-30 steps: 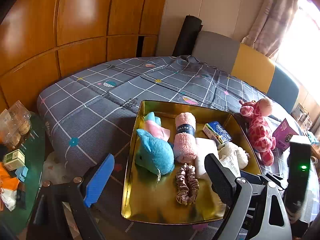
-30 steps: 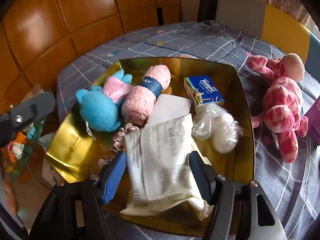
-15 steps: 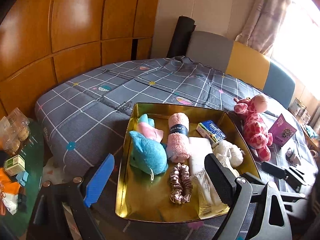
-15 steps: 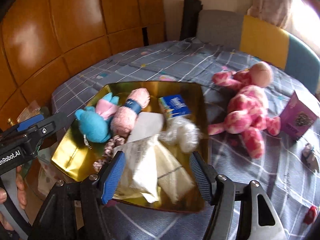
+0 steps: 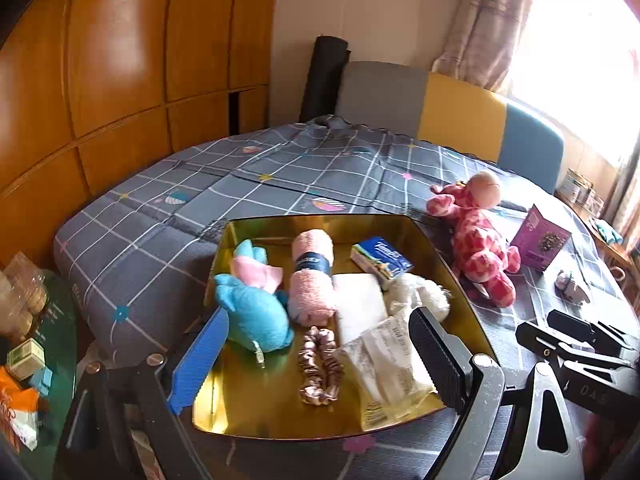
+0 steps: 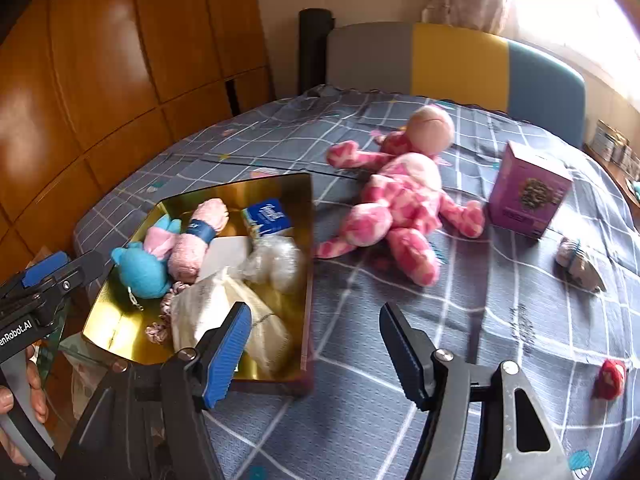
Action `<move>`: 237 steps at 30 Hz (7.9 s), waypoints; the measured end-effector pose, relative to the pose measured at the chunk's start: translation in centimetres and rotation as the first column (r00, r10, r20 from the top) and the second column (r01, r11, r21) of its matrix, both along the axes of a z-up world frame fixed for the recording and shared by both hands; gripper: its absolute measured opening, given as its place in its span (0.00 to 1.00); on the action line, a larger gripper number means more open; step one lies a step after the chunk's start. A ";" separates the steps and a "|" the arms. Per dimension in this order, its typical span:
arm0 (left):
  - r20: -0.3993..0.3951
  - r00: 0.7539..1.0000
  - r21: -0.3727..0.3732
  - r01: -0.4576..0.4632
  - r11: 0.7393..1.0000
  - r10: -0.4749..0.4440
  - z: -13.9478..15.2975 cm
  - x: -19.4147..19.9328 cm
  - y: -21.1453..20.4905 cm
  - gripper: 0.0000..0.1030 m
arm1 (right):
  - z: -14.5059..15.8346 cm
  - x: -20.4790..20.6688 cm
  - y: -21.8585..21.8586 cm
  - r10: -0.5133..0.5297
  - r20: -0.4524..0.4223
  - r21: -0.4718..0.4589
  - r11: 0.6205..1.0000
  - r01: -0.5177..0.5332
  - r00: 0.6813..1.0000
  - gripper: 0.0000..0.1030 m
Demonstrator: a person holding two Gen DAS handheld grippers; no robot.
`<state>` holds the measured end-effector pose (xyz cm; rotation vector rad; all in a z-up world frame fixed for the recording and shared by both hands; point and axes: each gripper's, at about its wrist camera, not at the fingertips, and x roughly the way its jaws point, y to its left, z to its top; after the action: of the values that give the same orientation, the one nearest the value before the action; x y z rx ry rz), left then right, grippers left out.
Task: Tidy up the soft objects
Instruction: 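Move both open grippers back toward the gloves and red sock, then grasp the white knit gloves with blue band using the left gripper, then grasp the red bear-face sock with the right gripper while the left holds the gloves, then carry the gloves into the gold tray and open the left gripper while the right holds the sock, then carry the red sock into the gold tray and open the right gripper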
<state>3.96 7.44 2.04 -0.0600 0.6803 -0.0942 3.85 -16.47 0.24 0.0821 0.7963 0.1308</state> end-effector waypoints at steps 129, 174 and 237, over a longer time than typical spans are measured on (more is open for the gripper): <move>-0.016 0.749 -0.019 0.662 0.749 -0.662 1.0 2.8 -32.0 0.41 | -7.5 -9.8 -37.1 -0.618 -0.475 0.332 0.533 0.778 0.626 0.70; 0.009 0.940 -0.063 0.341 0.938 -0.341 1.2 1.3 -9.6 0.41 | -9.2 -2.1 -31.0 -0.447 -0.417 0.071 0.852 0.518 0.791 0.34; -0.072 0.997 0.057 -0.029 0.998 0.033 -1.9 0.1 0.6 0.96 | -6.7 -2.4 -25.7 -0.422 -0.315 -0.077 0.904 0.421 0.850 0.27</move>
<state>4.07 8.00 0.13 -0.0205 0.7538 -0.0437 1.43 -42.18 -6.41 0.2788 1.0911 -0.3125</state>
